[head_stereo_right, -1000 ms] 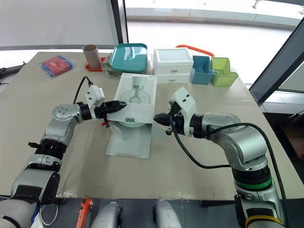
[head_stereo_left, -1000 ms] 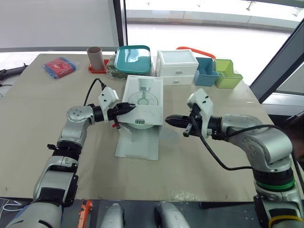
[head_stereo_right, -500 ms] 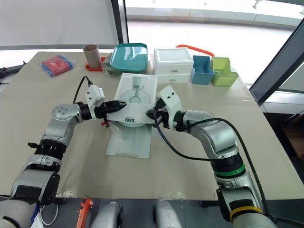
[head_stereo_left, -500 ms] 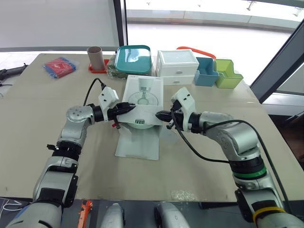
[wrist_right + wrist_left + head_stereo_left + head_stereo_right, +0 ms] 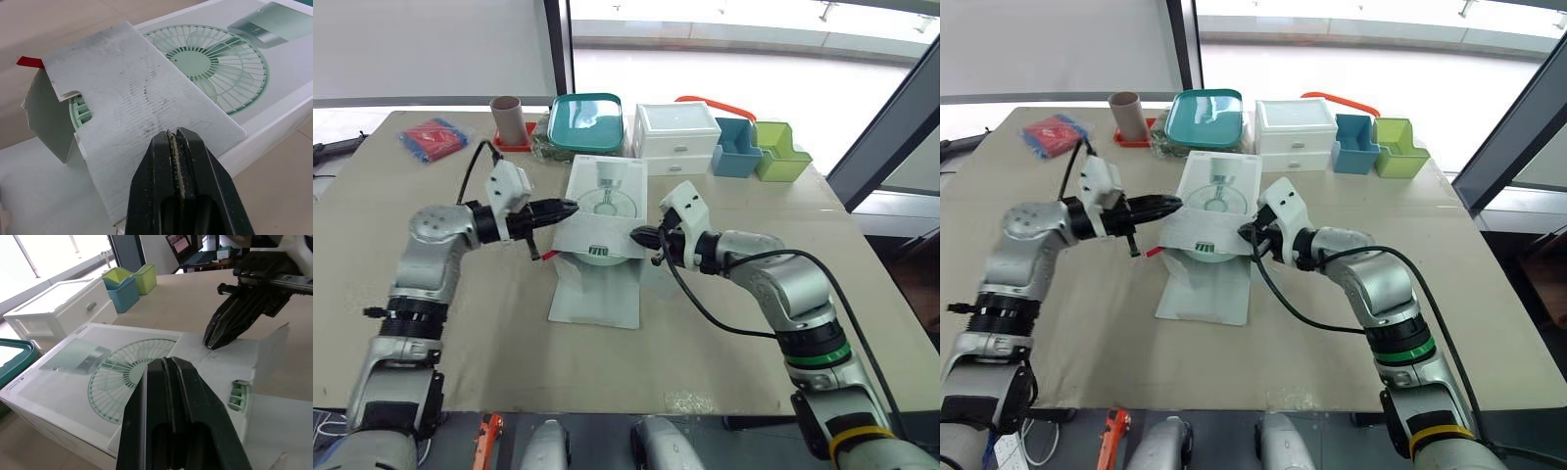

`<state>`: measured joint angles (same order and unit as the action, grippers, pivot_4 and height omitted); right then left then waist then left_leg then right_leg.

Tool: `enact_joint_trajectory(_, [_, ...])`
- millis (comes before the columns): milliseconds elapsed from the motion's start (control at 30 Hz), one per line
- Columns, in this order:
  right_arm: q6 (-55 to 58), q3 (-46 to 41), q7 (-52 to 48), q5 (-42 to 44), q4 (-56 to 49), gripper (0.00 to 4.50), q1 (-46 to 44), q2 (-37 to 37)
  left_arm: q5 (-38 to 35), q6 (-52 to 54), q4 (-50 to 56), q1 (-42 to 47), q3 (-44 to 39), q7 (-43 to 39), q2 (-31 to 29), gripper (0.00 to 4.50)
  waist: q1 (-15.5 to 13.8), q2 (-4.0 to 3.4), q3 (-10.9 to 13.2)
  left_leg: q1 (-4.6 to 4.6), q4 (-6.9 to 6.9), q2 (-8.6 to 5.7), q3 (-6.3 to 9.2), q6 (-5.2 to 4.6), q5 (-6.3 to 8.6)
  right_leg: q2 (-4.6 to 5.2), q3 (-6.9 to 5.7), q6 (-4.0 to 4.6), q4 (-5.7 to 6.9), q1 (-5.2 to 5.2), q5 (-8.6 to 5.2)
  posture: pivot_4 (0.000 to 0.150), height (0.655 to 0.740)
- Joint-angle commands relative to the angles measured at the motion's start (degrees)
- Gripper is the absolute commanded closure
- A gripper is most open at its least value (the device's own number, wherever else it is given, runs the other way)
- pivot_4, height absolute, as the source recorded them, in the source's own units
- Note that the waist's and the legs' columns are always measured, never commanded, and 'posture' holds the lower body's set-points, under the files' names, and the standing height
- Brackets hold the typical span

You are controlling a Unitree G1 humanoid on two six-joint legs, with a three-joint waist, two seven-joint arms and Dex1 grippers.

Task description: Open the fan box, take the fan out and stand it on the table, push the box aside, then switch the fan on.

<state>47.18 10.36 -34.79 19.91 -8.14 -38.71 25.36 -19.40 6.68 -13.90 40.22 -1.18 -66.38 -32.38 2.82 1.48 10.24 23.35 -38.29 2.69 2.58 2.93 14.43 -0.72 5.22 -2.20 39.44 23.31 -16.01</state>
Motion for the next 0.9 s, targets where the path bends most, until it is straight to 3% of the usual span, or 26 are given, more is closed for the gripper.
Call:
enact_joint_trajectory(33, [-0.27, -0.38, 0.51, -0.71, 0.73, 4.47, 0.16, -0.90, -0.17, 2.96, 14.60, -5.47, 2.23, -5.06, -6.77, 4.50, 0.00, 0.00, 0.00, 0.00, 0.00, 0.00, -0.01, 0.00, 0.00, 0.00, 0.01, 0.00, -0.01, 0.00, 0.00, 0.150, 0.7400])
enact_joint_trajectory(200, [-0.62, -0.19, 0.62, -0.90, 0.99, 4.47, 0.29, -1.70, 1.91, 2.18, 18.01, -7.36, 4.77, -5.89, -9.06, 4.50, -0.05, -0.01, 0.01, -0.03, 0.01, 0.02, -0.02, 0.01, -0.01, -0.03, 0.00, 0.04, 0.00, -0.01, 0.01, 0.150, 0.7400])
enact_joint_trajectory(600, [-1.85, 0.10, 0.63, -2.51, 0.86, 4.47, 1.27, -2.55, 12.51, -11.65, 8.14, -2.92, 12.59, -6.49, -7.30, 4.50, 0.19, -0.01, 0.01, -0.05, 0.04, 0.04, -0.08, 0.01, -0.01, -0.09, 0.09, 0.07, -0.01, 0.04, 0.01, 0.150, 0.7400])
enact_joint_trajectory(900, [-2.55, 0.25, 0.55, -3.28, 1.38, 4.47, 1.45, -2.55, 16.08, -18.07, 8.89, -4.83, 12.83, -10.19, -14.49, 4.50, 0.21, -0.02, 0.01, -0.08, 0.05, 0.04, -0.09, 0.01, -0.01, -0.08, 0.11, 0.07, 0.00, 0.02, 0.00, 0.150, 0.7400])
